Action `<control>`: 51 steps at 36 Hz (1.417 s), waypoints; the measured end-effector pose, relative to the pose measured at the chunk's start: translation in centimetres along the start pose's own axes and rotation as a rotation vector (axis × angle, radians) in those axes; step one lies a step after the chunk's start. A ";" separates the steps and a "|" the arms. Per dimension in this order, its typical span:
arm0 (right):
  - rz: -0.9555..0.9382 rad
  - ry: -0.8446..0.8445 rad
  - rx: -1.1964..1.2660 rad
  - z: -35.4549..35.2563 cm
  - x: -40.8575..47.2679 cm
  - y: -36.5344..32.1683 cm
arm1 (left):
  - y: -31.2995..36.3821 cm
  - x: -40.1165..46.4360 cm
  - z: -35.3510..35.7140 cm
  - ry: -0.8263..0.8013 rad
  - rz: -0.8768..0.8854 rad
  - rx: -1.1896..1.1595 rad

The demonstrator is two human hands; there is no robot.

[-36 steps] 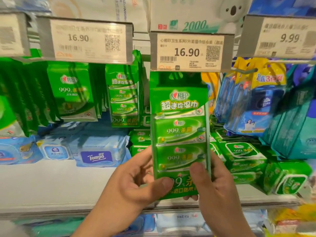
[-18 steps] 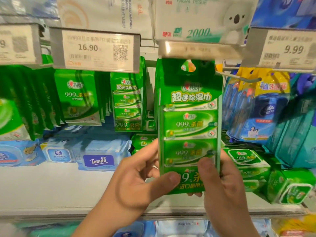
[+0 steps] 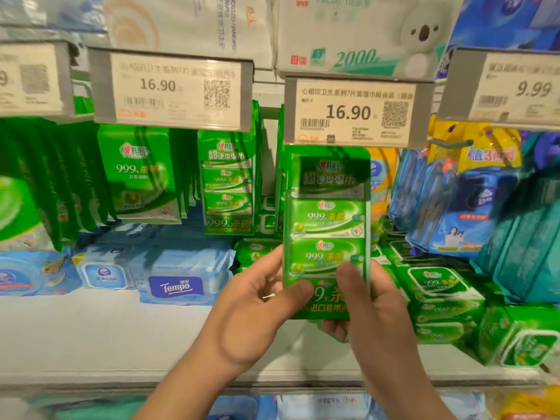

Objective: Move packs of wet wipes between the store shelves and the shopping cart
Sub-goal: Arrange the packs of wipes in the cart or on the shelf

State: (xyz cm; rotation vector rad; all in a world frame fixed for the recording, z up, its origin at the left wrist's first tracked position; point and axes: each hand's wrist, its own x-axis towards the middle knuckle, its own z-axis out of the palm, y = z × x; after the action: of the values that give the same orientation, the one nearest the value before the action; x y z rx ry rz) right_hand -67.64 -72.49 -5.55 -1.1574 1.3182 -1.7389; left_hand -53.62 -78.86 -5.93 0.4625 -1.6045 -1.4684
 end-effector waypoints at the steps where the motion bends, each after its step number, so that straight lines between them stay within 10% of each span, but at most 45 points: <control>1: 0.014 0.002 -0.006 0.0 0.1 0.2 | -0.3 0.1 -0.1 0.019 -0.017 0.009; 41: 0.477 -0.031 -0.012 -0.7 5.2 4.1 | -2.5 1.5 -1.8 0.380 -0.442 0.541; 51: 0.144 -0.326 -0.632 0.0 3.1 5.7 | -1.2 -4.8 -1.7 0.509 -0.495 0.932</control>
State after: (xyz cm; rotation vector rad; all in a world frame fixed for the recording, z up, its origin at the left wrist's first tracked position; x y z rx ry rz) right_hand -68.89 -76.78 -10.20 -1.5564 1.7404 -0.9888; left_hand -50.06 -76.45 -8.90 1.7045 -1.7208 -0.7081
